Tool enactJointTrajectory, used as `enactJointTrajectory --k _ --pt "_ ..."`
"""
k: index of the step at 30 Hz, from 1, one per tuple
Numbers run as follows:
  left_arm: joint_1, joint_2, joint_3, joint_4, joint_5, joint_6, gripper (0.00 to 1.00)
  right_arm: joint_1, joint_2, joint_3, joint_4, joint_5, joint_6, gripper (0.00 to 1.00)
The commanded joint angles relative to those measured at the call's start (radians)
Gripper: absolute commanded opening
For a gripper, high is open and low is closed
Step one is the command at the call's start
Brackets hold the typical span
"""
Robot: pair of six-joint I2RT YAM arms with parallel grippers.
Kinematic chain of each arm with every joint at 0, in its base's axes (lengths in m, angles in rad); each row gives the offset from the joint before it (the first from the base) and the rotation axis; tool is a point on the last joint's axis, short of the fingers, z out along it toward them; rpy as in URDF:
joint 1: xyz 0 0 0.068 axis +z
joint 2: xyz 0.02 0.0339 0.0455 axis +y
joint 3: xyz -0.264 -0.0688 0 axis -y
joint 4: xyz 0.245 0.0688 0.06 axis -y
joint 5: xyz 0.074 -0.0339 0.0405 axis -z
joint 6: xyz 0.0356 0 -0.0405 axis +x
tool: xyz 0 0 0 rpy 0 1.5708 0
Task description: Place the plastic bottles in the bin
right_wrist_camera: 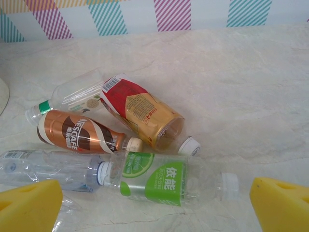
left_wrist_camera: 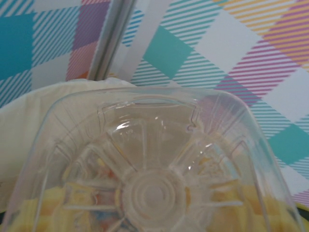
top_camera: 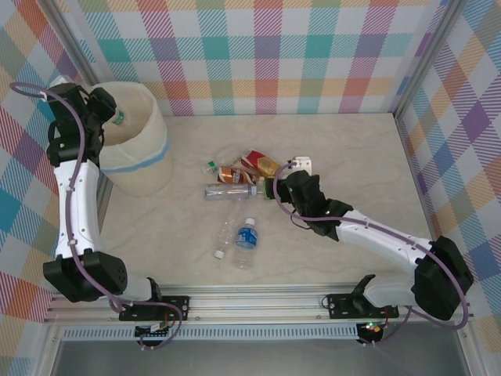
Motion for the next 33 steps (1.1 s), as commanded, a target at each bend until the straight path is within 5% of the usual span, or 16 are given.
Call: enactJointTrajectory --k 1,5,9,14,17,33 --pt "0.062 0.059 0.007 0.003 0.019 -0.047 0.00 -0.004 -0.031 0.020 -0.011 0.022 0.017 1.00" --pt "0.072 0.128 0.003 -0.026 0.036 -0.055 0.02 -0.005 -0.034 0.020 -0.018 0.026 0.012 1.00" --pt "0.072 0.182 0.014 -0.041 0.110 -0.058 0.36 -0.005 -0.036 0.023 -0.023 0.025 0.010 1.00" --pt "0.061 0.265 0.105 -0.084 0.309 -0.051 0.57 -0.005 -0.034 0.025 -0.033 0.026 0.013 1.00" --pt "0.037 0.301 0.180 -0.143 0.331 -0.020 0.69 -0.005 -0.033 0.025 -0.035 0.026 0.019 1.00" --pt "-0.108 0.259 0.237 -0.199 0.291 0.073 1.00 -0.007 -0.030 0.018 -0.056 0.025 0.051 1.00"
